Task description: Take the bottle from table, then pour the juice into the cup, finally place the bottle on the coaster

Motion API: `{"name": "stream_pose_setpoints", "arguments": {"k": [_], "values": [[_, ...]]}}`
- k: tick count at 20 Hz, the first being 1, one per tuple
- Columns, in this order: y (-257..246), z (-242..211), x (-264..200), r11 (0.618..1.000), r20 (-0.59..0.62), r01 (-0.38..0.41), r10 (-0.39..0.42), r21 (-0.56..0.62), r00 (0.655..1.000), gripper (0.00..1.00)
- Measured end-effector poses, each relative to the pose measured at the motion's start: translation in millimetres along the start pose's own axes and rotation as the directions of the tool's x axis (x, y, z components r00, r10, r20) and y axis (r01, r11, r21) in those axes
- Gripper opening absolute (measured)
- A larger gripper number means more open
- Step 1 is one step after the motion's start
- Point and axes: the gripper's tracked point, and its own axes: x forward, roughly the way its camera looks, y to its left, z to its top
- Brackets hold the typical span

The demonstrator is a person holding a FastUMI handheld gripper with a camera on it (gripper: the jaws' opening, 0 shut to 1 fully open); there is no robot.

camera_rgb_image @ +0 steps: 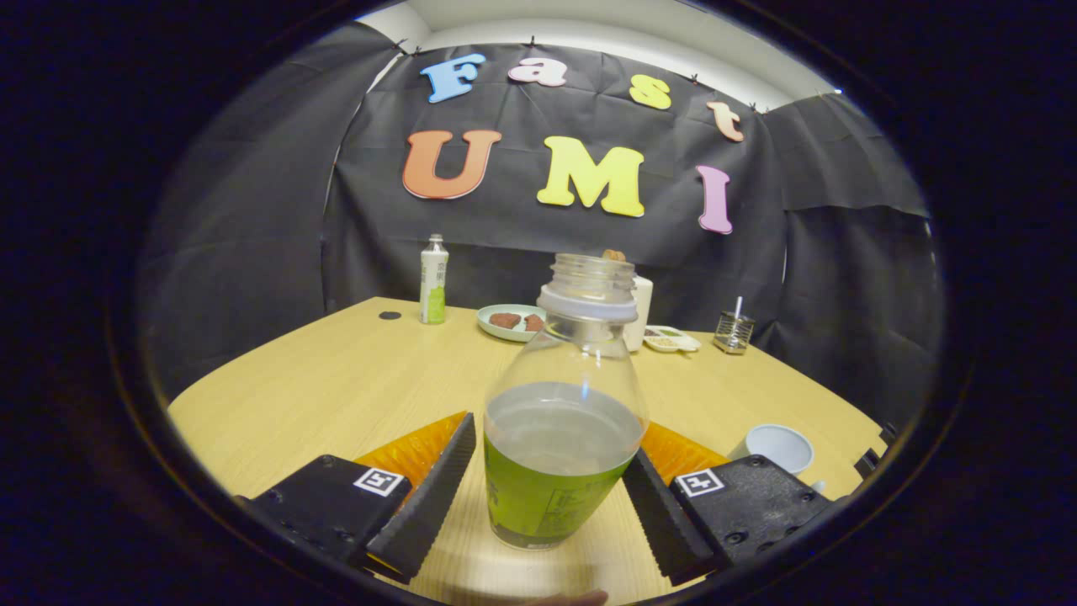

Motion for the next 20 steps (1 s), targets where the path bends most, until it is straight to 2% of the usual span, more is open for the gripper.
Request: {"name": "stream_pose_setpoints", "arguments": {"k": [1, 4, 5, 9, 20], "values": [[-2, -3, 3, 1.0, -0.015, 0.014, -0.014, 0.002, 1.0, 1.0], [-2, -6, 0, 1.0, -0.029, 0.022, -0.022, 0.001, 0.999, 0.87], [-5, -6, -3, 0.999, -0.033, 0.036, -0.036, -0.002, 0.999, 0.86], [-5, -3, -17, 0.999, -0.02, 0.047, -0.047, -0.009, 0.999, 0.85], [-3, 21, -47, 0.988, 0.041, -0.069, 0.064, 0.136, 0.997, 0.83]]}}
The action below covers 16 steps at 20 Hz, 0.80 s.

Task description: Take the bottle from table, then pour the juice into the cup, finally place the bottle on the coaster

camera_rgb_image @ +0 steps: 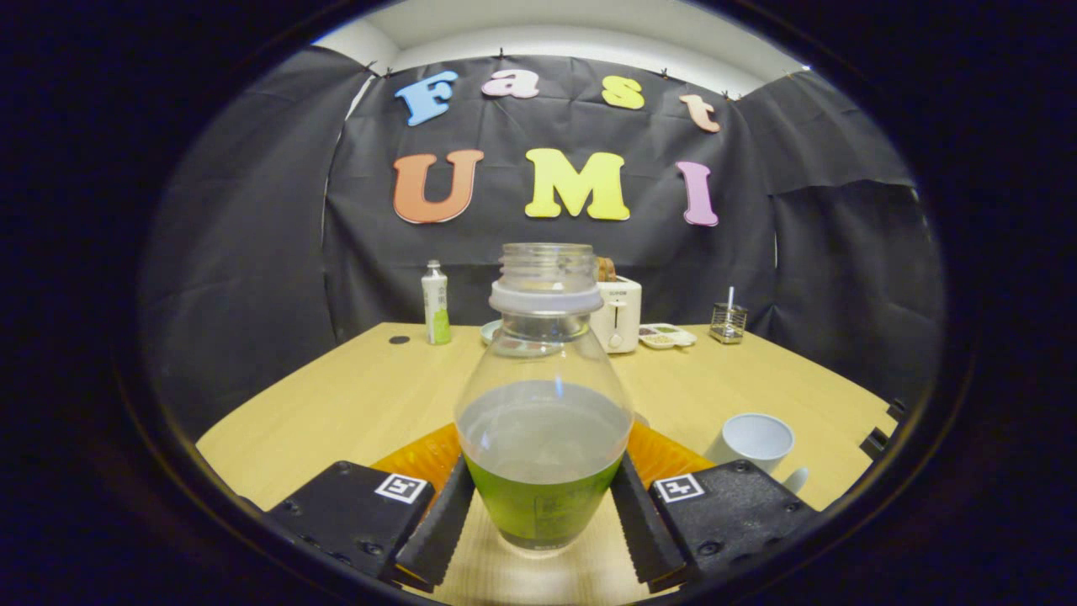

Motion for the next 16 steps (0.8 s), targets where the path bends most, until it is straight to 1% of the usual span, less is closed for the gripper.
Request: {"name": "stream_pose_setpoints", "arguments": {"k": [5, 9, 11, 13, 16], "values": [[8, 16, -11, 0.989, 0.022, -0.085, 0.083, 0.121, 0.996, 0.83], [10, 31, -21, 0.96, 0.055, -0.15, 0.141, 0.238, 0.988, 0.83], [8, 36, -23, 0.938, 0.069, -0.175, 0.161, 0.3, 0.984, 0.83], [6, 37, -22, 0.907, 0.074, -0.199, 0.185, 0.371, 0.98, 0.83], [2, 43, -21, 0.837, 0.095, -0.244, 0.227, 0.489, 0.969, 0.82]]}}
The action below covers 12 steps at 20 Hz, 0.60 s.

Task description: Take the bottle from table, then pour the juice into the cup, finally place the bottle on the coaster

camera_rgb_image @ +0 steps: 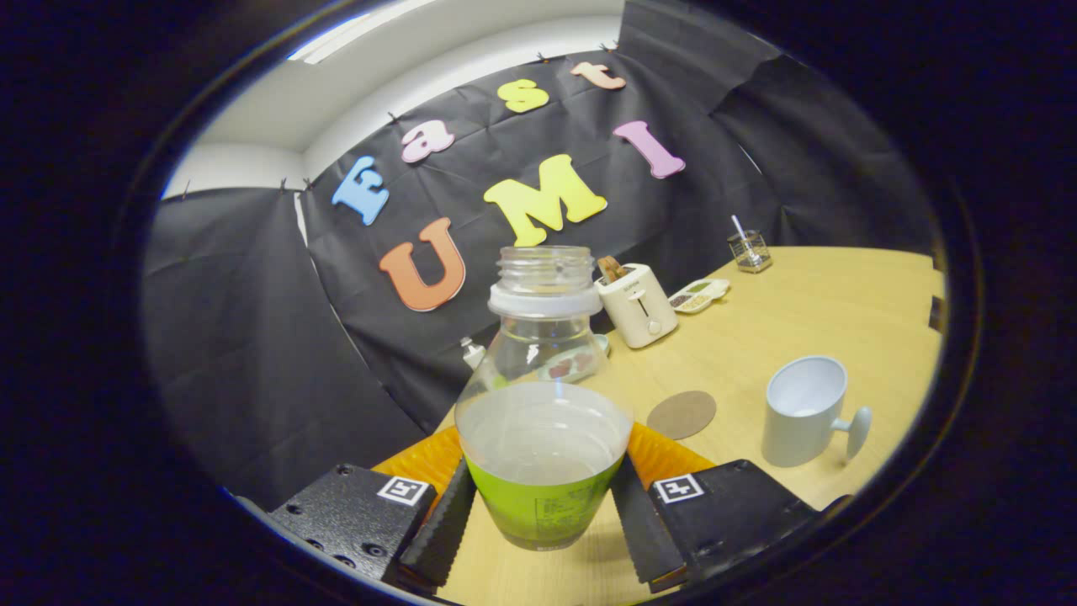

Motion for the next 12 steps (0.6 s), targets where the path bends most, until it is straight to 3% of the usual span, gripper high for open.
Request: {"name": "stream_pose_setpoints", "arguments": {"k": [6, 12], "values": [[-1, 15, 2, 0.976, 0.014, -0.062, 0.06, 0.208, 0.998, 0.82], [-1, 22, 6, 0.876, 0.004, -0.115, 0.128, 0.468, 0.992, 0.81]]}}
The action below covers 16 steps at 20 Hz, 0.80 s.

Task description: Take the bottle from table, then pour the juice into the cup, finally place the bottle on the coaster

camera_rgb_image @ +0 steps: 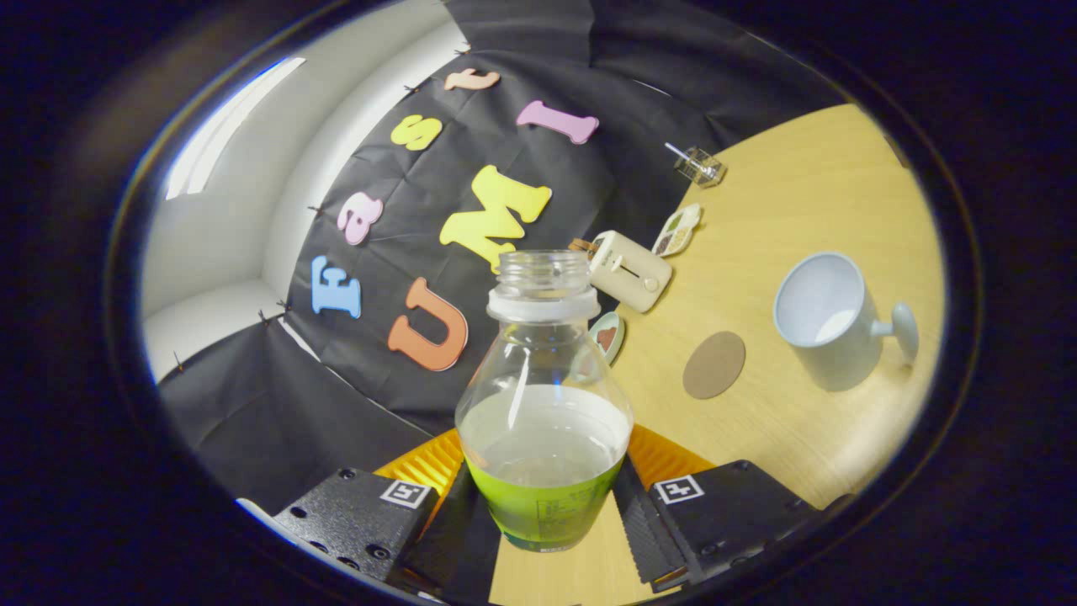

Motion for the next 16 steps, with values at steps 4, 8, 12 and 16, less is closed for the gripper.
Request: {"name": "stream_pose_setpoints", "arguments": {"k": [4, 8, 12, 16], "values": [[-1, 2, -1, 0.991, -0.009, -0.007, 0.008, 0.134, 1.0, 0.82], [-6, 3, -4, 0.971, -0.017, 0.001, 0.004, 0.238, 1.0, 0.81], [-6, 12, -8, 0.943, -0.016, -0.01, 0.016, 0.332, 1.0, 0.81], [-7, 16, -9, 0.919, -0.025, -0.02, 0.033, 0.394, 0.999, 0.81]]}}
